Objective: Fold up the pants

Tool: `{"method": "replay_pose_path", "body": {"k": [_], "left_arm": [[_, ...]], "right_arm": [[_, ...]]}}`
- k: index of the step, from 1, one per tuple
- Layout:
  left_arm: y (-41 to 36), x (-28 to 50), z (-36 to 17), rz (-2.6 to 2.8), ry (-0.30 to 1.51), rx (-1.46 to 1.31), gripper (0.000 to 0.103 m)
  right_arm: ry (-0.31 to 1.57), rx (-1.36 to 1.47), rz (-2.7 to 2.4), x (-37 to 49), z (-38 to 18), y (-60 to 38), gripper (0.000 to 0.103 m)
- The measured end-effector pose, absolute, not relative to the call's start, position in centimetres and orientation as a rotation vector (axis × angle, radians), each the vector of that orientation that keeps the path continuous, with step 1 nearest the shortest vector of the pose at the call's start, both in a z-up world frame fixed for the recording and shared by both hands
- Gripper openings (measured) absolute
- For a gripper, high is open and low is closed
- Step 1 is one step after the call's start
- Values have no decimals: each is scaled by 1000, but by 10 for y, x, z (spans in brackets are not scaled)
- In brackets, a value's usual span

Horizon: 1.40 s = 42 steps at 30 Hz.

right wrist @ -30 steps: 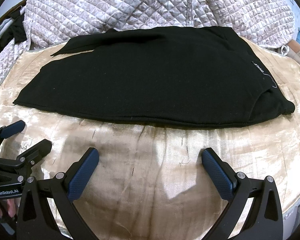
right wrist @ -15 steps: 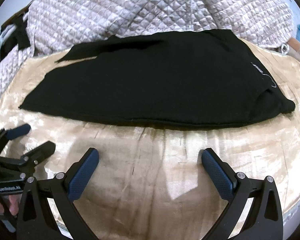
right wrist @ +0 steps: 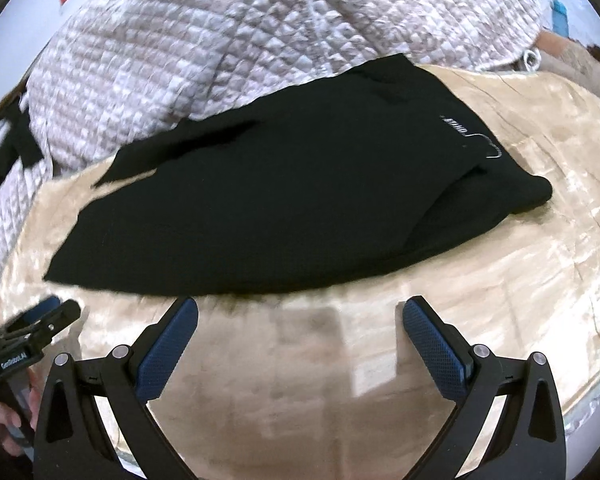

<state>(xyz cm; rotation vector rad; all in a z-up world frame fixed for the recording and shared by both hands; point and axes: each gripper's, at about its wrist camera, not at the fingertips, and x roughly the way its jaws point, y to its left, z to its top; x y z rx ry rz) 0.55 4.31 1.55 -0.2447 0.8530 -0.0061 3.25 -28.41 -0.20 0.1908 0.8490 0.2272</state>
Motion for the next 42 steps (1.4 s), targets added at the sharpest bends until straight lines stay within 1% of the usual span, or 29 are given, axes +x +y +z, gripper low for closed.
{"method": "replay_pose_path", "body": {"k": [6, 9, 11, 13, 15, 16, 18, 19, 20, 22, 24, 25, 27, 28, 29, 30, 32, 35, 37, 38, 42], "left_arm": [[78, 10, 12, 25, 821, -382, 92], [95, 14, 9, 3, 809, -496, 91], [100, 18, 10, 5, 795, -514, 91], [103, 21, 9, 16, 786, -523, 90], [109, 24, 8, 23, 776, -551, 87], [112, 25, 7, 28, 770, -561, 85], [115, 29, 7, 43, 768, -566, 78], [116, 31, 6, 49, 769, -569, 77], [117, 32, 6, 54, 765, -571, 75], [118, 36, 5, 66, 765, -564, 72], [119, 40, 5, 78, 768, -557, 60], [119, 42, 5, 82, 772, -556, 57], [120, 44, 4, 96, 780, -547, 40], [122, 44, 3, 106, 783, -546, 36], [124, 44, 2, 116, 787, -556, 30], [127, 43, 2, 124, 788, -569, 24], [132, 42, 2, 141, 789, -589, 20], [132, 41, 2, 146, 789, -589, 20], [131, 41, 2, 148, 793, -578, 20], [130, 41, 2, 149, 794, -578, 20], [130, 41, 1, 151, 799, -576, 20]], "right_arm": [[864, 322, 176, 57, -7, -318, 102], [854, 394, 180, 71, -6, -333, 102], [833, 444, 187, 78, -6, -343, 102], [820, 495, 182, 86, -8, -351, 100], [806, 539, 178, 89, -10, -358, 97], [802, 560, 173, 91, -11, -362, 91], [795, 590, 165, 92, -12, -368, 82], [793, 604, 158, 93, -14, -371, 71], [796, 628, 149, 95, -16, -375, 63], [800, 662, 149, 96, -20, -381, 56], [802, 695, 159, 100, -21, -386, 52], [801, 700, 161, 101, -21, -388, 48], [804, 705, 158, 104, -23, -390, 40], [804, 715, 156, 104, -24, -391, 34], [805, 731, 154, 105, -26, -393, 30], [802, 752, 153, 104, -27, -396, 30], [780, 808, 159, 100, -28, -403, 29], [766, 875, 153, 94, -28, -409, 29], [827, 858, 78, 89, -29, -410, 33], [840, 851, 77, 86, -30, -410, 33], [853, 807, 54, 86, -28, -407, 35]]}}
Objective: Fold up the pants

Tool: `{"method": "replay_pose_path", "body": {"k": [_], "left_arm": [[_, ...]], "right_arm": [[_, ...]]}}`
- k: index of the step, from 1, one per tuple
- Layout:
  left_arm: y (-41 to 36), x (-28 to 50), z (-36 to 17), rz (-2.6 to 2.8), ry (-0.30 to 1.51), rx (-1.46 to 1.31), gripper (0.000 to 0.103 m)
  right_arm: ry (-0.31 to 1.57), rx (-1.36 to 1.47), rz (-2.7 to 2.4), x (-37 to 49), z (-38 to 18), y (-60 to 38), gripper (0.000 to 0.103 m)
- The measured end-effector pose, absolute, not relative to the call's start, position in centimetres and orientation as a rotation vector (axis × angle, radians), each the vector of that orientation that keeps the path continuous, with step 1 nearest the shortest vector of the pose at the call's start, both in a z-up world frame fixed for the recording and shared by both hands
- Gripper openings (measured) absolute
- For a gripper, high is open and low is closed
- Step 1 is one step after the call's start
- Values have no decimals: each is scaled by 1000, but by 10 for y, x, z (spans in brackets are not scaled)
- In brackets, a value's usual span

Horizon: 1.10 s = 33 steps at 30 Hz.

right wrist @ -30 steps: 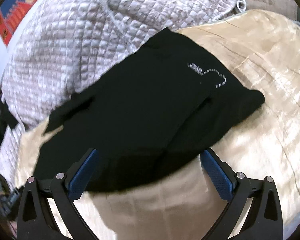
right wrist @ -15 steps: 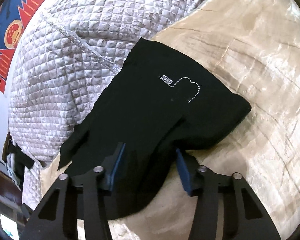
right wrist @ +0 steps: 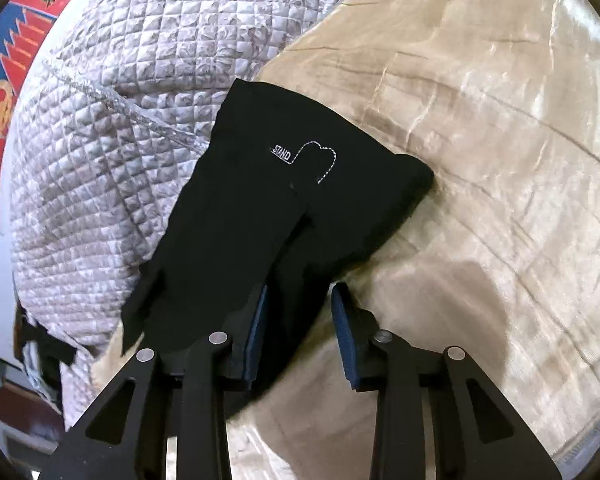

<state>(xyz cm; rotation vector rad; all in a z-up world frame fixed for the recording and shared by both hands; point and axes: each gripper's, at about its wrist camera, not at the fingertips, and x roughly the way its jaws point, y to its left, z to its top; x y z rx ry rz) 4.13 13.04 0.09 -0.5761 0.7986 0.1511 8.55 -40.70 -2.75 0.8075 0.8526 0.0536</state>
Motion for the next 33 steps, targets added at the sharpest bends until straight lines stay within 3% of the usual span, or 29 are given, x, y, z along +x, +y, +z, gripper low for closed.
{"method": "replay_pose_path", "body": {"k": [4, 7, 9, 10, 11, 24, 33], "left_arm": [[129, 43, 1, 155, 800, -562, 20], [128, 45, 2, 159, 802, -552, 18], [128, 45, 2, 164, 803, -545, 10], [128, 45, 3, 165, 804, -541, 8], [128, 45, 3, 162, 803, -535, 4], [125, -5, 56, 88, 708, -539, 4], [112, -58, 31, 81, 772, -542, 4]], "right_arm": [[790, 838, 70, 101, -33, -409, 48], [757, 844, 75, 102, -32, -409, 48], [743, 860, 72, 100, -32, -412, 30], [745, 854, 63, 100, -31, -414, 9], [747, 853, 58, 101, -32, -417, 7], [731, 811, 102, 62, 16, -429, 4], [857, 847, 22, 14, -15, -452, 4]]}}
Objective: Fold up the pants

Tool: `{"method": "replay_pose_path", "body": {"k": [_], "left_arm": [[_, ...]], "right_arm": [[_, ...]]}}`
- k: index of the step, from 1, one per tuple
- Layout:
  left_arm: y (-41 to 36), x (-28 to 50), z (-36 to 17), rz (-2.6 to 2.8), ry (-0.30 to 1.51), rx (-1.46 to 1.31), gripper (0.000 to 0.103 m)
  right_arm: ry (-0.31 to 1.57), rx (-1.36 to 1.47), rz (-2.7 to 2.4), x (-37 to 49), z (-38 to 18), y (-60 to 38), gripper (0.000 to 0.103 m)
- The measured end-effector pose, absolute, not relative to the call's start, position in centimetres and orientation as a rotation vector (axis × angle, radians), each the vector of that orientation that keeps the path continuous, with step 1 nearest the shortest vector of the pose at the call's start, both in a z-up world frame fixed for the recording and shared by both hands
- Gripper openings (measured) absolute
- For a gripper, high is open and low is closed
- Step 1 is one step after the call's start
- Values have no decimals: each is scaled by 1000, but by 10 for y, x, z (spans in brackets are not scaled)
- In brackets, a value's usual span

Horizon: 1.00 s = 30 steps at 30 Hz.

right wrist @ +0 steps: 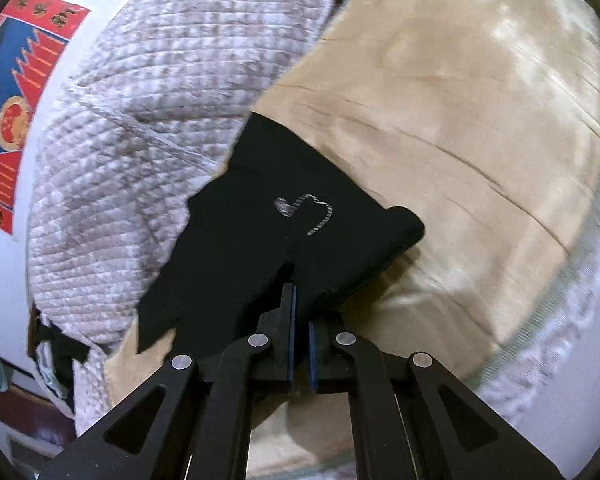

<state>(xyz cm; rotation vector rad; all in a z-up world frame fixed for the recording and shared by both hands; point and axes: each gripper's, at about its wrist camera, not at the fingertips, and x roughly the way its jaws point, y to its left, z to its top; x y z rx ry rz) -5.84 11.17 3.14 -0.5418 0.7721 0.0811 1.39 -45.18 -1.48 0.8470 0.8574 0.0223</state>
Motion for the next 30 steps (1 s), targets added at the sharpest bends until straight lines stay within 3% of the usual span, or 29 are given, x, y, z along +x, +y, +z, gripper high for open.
{"method": "replay_pose_path", "body": {"k": [9, 12, 14, 15, 22, 30], "left_arm": [[108, -70, 27, 110, 789, -510, 5], [115, -80, 36, 167, 776, -480, 9], [125, -87, 41, 233, 778, -463, 10], [131, -89, 42, 266, 782, -463, 10], [147, -90, 57, 428, 760, -416, 10], [86, -30, 56, 91, 827, -325, 10]], "right_arm": [[881, 793, -8, 4, -17, -448, 5], [908, 793, -44, -7, -16, -451, 22], [861, 746, -102, -23, -6, -453, 44], [823, 718, -145, -32, 0, -457, 47], [702, 489, -68, -33, 41, -431, 47], [870, 242, 102, 29, 27, -352, 47]]}}
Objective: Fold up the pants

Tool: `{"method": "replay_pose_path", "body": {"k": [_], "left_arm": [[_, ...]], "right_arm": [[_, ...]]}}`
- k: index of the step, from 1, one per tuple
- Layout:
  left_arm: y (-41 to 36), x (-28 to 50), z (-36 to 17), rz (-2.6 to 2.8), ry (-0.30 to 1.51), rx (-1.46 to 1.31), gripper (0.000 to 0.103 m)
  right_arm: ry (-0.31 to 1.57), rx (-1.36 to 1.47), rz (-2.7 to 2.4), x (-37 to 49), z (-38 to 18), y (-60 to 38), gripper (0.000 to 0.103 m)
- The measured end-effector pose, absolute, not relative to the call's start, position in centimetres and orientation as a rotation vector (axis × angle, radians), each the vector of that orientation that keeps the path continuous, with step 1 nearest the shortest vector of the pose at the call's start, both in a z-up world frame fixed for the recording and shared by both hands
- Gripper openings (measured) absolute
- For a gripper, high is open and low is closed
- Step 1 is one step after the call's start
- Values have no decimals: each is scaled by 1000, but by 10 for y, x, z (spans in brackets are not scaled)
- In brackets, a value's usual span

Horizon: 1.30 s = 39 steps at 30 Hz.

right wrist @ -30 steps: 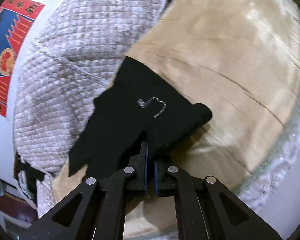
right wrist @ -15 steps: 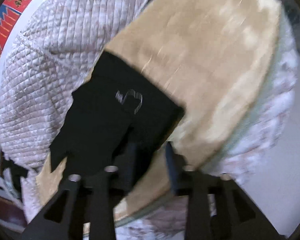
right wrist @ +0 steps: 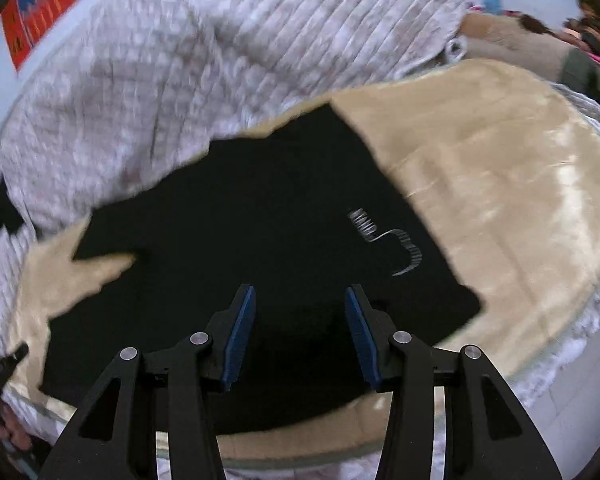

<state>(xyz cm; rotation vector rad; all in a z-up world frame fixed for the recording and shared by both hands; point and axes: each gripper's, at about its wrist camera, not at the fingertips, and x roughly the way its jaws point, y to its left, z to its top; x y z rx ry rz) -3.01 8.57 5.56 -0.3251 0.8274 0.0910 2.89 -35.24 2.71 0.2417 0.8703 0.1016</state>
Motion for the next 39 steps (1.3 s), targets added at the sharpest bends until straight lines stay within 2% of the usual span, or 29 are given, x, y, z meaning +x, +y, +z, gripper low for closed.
{"method": "replay_pose_path", "body": {"k": [5, 10, 16, 24, 29, 39], "left_arm": [[67, 15, 42, 43, 891, -219, 11], [88, 22, 11, 148, 916, -213, 11], [103, 25, 19, 258, 887, -172, 15], [85, 27, 27, 205, 867, -159, 15], [44, 13, 32, 115, 866, -109, 16], [-6, -33, 25, 11, 867, -42, 28]], "right_arm": [[885, 178, 97, 60, 25, -348, 47], [902, 219, -49, 78, 10, -378, 46], [857, 215, -132, 79, 24, -391, 46], [874, 91, 80, 94, 32, -323, 46], [862, 35, 173, 69, 36, -292, 46], [836, -49, 310, -5, 22, -232, 47]]}}
